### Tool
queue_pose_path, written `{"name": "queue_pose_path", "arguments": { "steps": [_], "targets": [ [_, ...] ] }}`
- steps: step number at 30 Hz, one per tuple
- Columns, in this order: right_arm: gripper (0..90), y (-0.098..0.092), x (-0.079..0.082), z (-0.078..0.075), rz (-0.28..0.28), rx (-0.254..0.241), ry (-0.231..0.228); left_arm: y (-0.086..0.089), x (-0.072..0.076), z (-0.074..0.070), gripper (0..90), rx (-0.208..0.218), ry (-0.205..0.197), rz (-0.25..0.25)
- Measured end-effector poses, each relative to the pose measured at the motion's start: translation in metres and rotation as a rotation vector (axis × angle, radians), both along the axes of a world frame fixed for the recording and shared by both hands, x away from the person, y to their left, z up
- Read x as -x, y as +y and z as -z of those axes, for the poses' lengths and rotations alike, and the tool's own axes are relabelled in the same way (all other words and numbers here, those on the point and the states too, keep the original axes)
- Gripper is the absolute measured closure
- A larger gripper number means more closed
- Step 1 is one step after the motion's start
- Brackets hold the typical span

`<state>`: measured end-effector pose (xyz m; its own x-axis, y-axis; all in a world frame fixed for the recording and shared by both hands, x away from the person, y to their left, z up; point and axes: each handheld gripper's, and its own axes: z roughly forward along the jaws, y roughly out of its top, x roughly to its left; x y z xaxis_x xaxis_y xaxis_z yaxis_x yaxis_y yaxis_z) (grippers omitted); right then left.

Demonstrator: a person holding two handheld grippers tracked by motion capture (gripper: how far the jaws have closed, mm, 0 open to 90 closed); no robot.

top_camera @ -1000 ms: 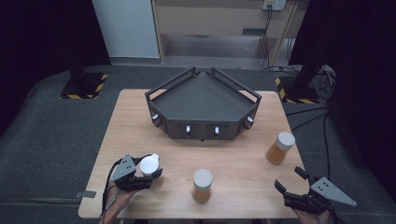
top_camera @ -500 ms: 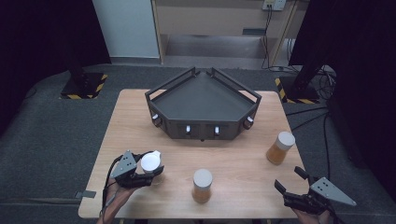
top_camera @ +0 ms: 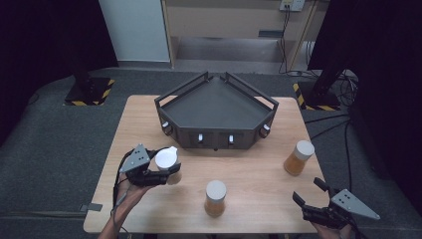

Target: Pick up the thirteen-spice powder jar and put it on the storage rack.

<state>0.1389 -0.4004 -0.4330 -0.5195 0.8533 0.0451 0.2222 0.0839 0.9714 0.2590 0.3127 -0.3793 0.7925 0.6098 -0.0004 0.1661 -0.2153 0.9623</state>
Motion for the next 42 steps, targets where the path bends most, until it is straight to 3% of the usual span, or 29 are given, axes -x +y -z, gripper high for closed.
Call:
{"name": "queue_pose_path", "arguments": {
  "steps": [10, 17, 22, 31, 36, 42],
  "targets": [
    [7.5, 0.0, 0.0, 0.0, -0.004, 0.0, 0.0, -0.016, -0.027, -0.034, 29.6, 0.013, -0.006, -0.004],
    [7.6, -0.001, 0.0, 0.0, -0.007, -0.005, 0.001, -0.026, -0.05, -0.058, 29.6, 0.033, 0.005, -0.044],
    [7.6, -0.002, -0.001, 0.001, -0.006, -0.012, 0.005, -0.036, -0.064, -0.074, 29.6, 0.013, -0.002, -0.073],
    [7.5, -0.003, -0.001, 0.001, -0.005, -0.019, 0.005, -0.043, -0.098, -0.091, 29.6, 0.034, -0.006, -0.118],
    [7.5, -0.003, -0.001, 0.002, -0.007, -0.02, 0.006, -0.049, -0.113, -0.098, 29.6, 0.013, -0.012, -0.147],
    [7.5, -0.004, -0.001, 0.002, -0.006, -0.024, 0.005, -0.053, -0.135, -0.098, 29.6, 0.018, 0.005, -0.18]
  ]
}}
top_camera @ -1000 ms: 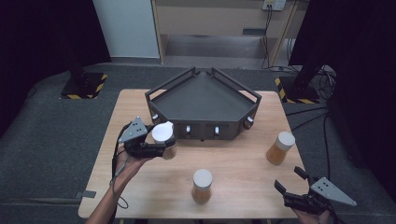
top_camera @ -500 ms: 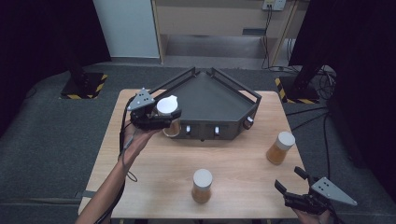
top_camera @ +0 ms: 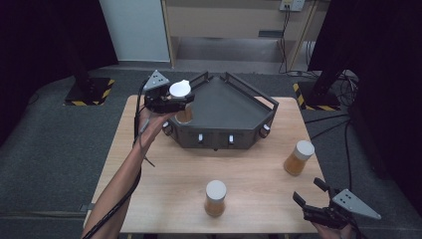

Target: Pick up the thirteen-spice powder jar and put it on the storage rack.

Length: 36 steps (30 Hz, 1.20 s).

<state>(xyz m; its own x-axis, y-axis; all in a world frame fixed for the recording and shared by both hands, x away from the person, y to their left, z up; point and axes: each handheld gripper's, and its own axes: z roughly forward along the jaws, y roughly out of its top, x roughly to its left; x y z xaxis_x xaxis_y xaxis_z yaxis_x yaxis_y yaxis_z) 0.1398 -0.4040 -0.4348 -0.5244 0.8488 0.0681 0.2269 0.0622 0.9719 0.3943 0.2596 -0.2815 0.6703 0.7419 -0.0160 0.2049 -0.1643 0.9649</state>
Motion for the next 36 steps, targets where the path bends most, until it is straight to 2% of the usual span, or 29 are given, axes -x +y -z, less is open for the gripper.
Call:
{"name": "queue_pose_path", "arguments": {
  "steps": [4, 6, 8, 12, 17, 22, 27, 36],
  "targets": [
    [7.5, 0.0, 0.0, 0.0, -0.001, -0.001, 0.003, -0.009, -0.012, 0.001, 29.6, -0.04, 0.0, -0.016],
    [7.5, 0.0, 0.0, 0.0, 0.0, -0.003, 0.003, -0.011, -0.018, 0.002, 29.6, -0.047, 0.008, -0.024],
    [7.5, -0.001, 0.0, 0.0, 0.0, -0.003, 0.002, -0.013, -0.023, 0.005, 29.6, -0.047, 0.006, -0.037],
    [7.5, -0.001, 0.0, 0.0, -0.001, -0.006, 0.005, -0.013, -0.031, 0.015, 29.6, -0.017, 0.016, -0.07],
    [7.5, -0.001, 0.0, 0.0, 0.0, -0.011, 0.007, -0.011, -0.041, 0.025, 29.6, -0.014, 0.025, -0.072],
    [7.5, -0.001, 0.0, 0.0, -0.001, -0.012, 0.008, -0.01, -0.044, 0.03, 29.6, -0.02, 0.021, -0.072],
    [7.5, -0.001, 0.0, 0.001, -0.001, -0.012, 0.006, -0.01, -0.045, 0.037, 29.6, -0.008, 0.015, -0.075],
    [7.5, -0.002, -0.001, 0.001, -0.002, -0.009, 0.007, -0.009, -0.046, 0.046, 29.6, -0.021, 0.017, -0.065]
  ]
}}
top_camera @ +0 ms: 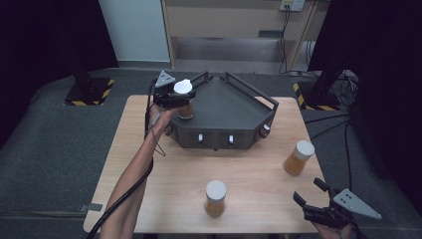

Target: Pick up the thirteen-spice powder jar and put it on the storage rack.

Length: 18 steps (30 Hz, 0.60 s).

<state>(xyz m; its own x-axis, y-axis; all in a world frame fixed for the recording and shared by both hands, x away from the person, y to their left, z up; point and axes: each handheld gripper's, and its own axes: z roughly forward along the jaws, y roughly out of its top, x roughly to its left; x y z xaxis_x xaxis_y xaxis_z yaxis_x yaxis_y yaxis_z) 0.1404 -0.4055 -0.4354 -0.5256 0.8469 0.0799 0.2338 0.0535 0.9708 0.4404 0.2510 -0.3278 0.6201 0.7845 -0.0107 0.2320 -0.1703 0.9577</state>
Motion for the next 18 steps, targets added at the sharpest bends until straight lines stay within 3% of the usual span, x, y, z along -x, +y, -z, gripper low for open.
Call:
{"name": "queue_pose_path", "arguments": {
  "steps": [16, 18],
  "targets": [
    [7.6, 0.0002, 0.0002, -0.0002, -0.002, 0.002, -0.001, 0.0009, 0.0035, 0.01, 28.9, 0.007, -0.04, 0.011],
    [7.5, 0.0, 0.0001, -0.0002, -0.003, 0.001, -0.001, 0.0012, 0.0044, 0.0109, 25.9, 0.023, -0.043, 0.003]
  ]
}}
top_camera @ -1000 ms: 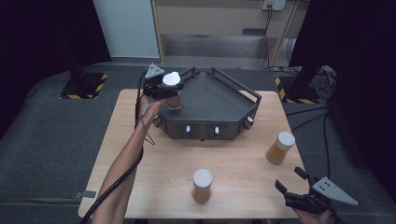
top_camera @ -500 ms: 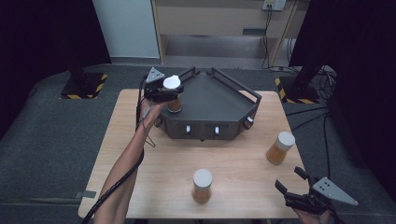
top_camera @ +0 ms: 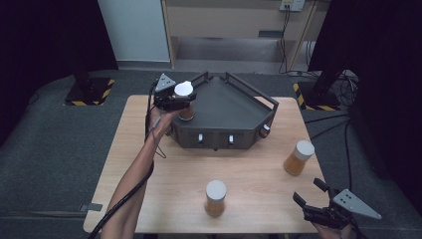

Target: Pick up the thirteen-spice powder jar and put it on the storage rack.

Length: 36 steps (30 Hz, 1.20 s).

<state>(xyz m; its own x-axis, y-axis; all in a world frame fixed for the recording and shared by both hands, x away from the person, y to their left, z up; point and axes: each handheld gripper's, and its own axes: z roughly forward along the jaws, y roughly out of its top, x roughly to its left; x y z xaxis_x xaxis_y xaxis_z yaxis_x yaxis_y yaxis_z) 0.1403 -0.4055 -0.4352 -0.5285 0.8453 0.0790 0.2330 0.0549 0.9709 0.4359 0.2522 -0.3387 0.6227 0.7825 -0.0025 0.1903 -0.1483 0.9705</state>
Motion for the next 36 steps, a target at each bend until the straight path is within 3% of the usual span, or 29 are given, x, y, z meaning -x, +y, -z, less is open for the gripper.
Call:
{"name": "queue_pose_path", "arguments": {
  "steps": [5, 11, 22, 27, 31, 34, 36],
  "targets": [
    [7.5, 0.0, -0.001, 0.0, -0.003, 0.0, 0.002, -0.001, 0.003, -0.004, 11.5, 0.001, -0.011, -0.007],
    [7.4, 0.0, -0.001, 0.0, -0.003, -0.001, 0.003, -0.001, 0.007, -0.015, 5.9, -0.009, -0.03, 0.014],
    [7.1, 0.0, -0.001, 0.0, -0.005, 0.002, 0.004, -0.002, 0.021, -0.046, 4.5, -0.022, -0.094, 0.058],
    [7.0, -0.001, -0.001, 0.0, -0.01, -0.001, 0.005, 0.004, 0.031, -0.058, 4.5, -0.013, -0.101, 0.09],
    [6.8, 0.0, -0.002, 0.0, -0.013, 0.0, 0.005, 0.011, 0.041, -0.062, 4.5, 0.009, -0.115, 0.103],
    [6.6, 0.0, -0.002, 0.0, -0.015, 0.001, 0.007, 0.015, 0.048, -0.067, 4.5, -0.013, -0.123, 0.11],
    [6.3, 0.0, -0.002, 0.0, -0.017, -0.001, 0.009, 0.02, 0.052, -0.066, 4.6, 0.014, -0.121, 0.124]
  ]
}}
